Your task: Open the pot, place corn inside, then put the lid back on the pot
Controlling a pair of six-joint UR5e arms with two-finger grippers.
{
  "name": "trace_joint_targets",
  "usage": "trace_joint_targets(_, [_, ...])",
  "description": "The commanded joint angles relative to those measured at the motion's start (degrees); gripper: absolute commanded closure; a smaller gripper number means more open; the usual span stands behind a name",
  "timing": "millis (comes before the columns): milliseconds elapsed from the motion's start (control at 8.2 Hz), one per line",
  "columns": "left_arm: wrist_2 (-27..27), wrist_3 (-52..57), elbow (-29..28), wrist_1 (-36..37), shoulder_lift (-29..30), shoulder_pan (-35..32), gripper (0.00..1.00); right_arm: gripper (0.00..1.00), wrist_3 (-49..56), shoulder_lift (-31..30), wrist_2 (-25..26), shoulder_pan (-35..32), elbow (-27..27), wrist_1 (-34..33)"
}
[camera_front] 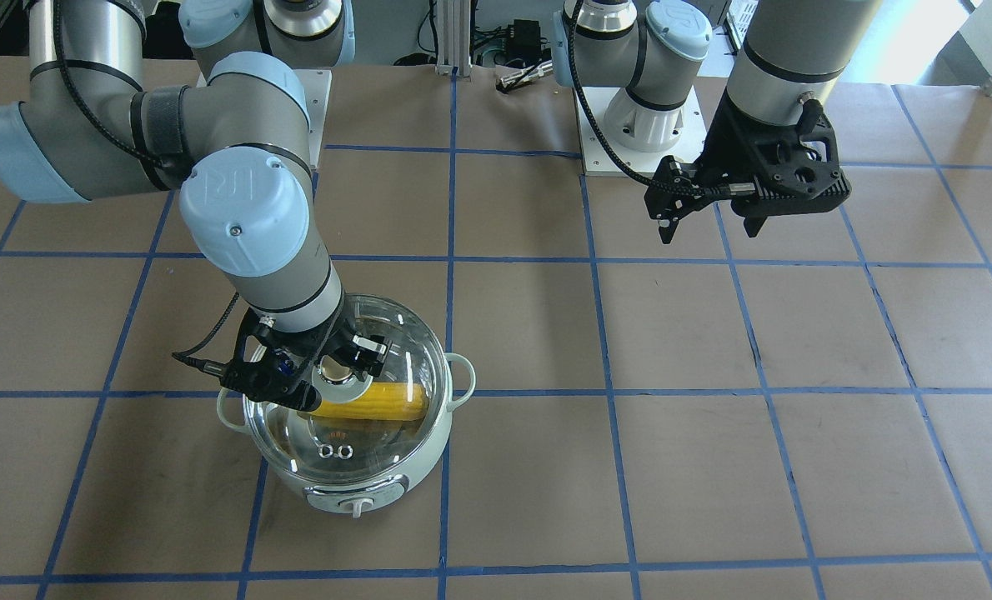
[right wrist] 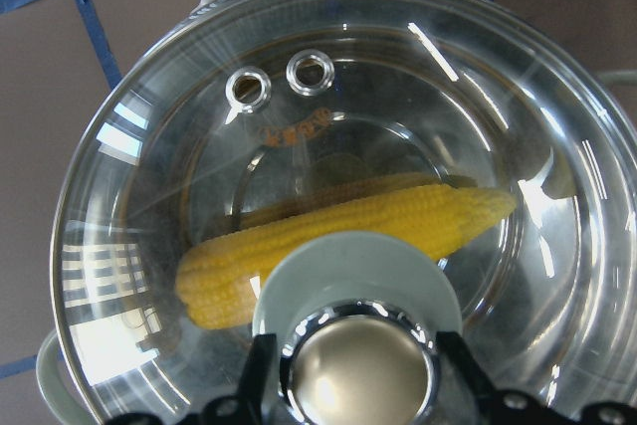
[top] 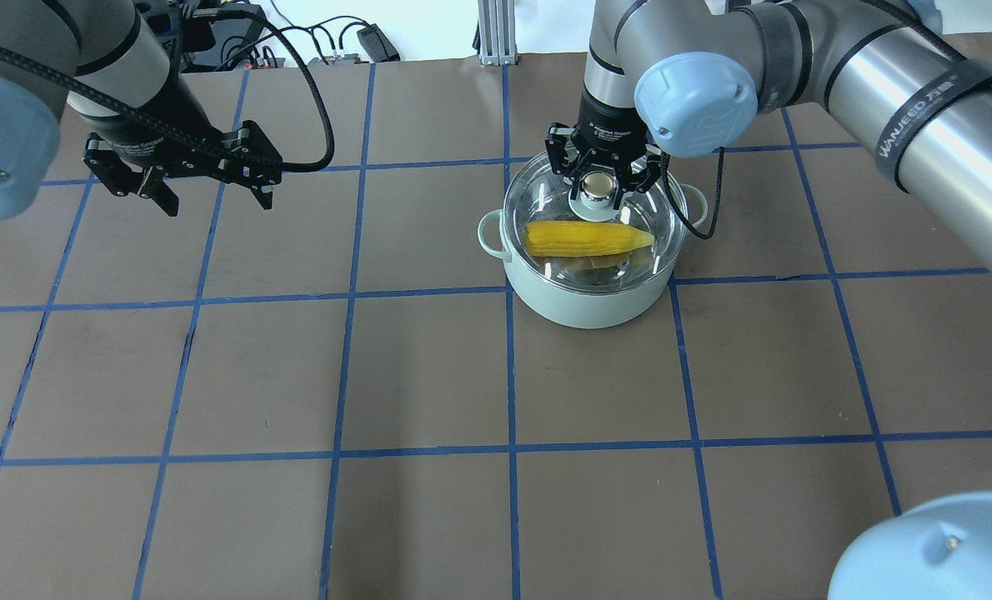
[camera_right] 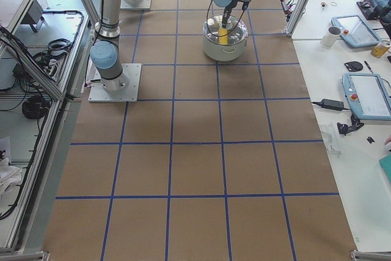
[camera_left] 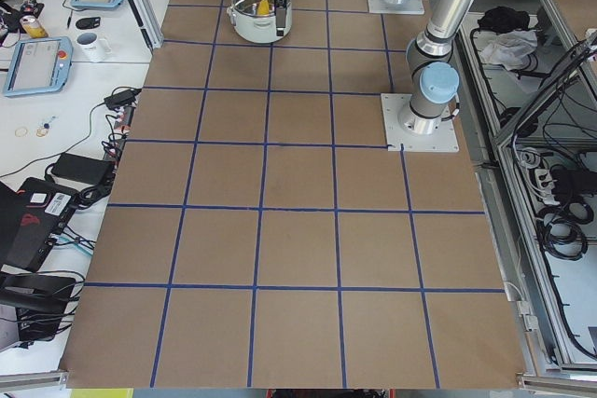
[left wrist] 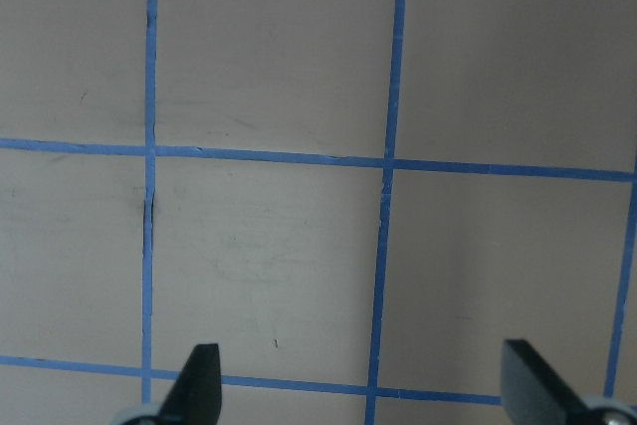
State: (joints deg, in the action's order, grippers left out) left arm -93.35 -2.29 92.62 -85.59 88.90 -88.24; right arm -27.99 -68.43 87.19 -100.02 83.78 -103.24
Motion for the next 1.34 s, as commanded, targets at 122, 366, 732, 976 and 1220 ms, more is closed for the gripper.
trace_joint_targets(122, [-0.17, -0.7, 0.01, -0.19, 0.22, 0.0, 0.0, 0.06, 0.75, -0.74, -0.09, 0.44, 0.07, -0.2])
trace_joint_targets(366, [-0.25, -0.61, -0.25, -0.02, 1.44, 0.0, 0.0, 0.0, 5.19, -4.32, -0.18, 2.1, -0.81, 0.14])
trace_joint_targets(732, [0.01, -0.88, -0.42, 0.86, 1.72, 0.0, 0.0, 0.0, 17.83, -14.76, -0.18, 6.41, -0.9, 8.73])
trace_joint_targets(976, [0.36, -0.79, -0.51, 0.95, 1.19, -0.09, 0.0, 0.0, 21.29, -21.9, 0.69, 6.5, -0.2, 14.26])
trace_joint_targets(1220, [0.45, -0.53, -0.6, 0.86, 0.75, -0.18, 0.0, 0.0, 30.77, -23.07, 0.79, 6.68, 0.07, 15.18])
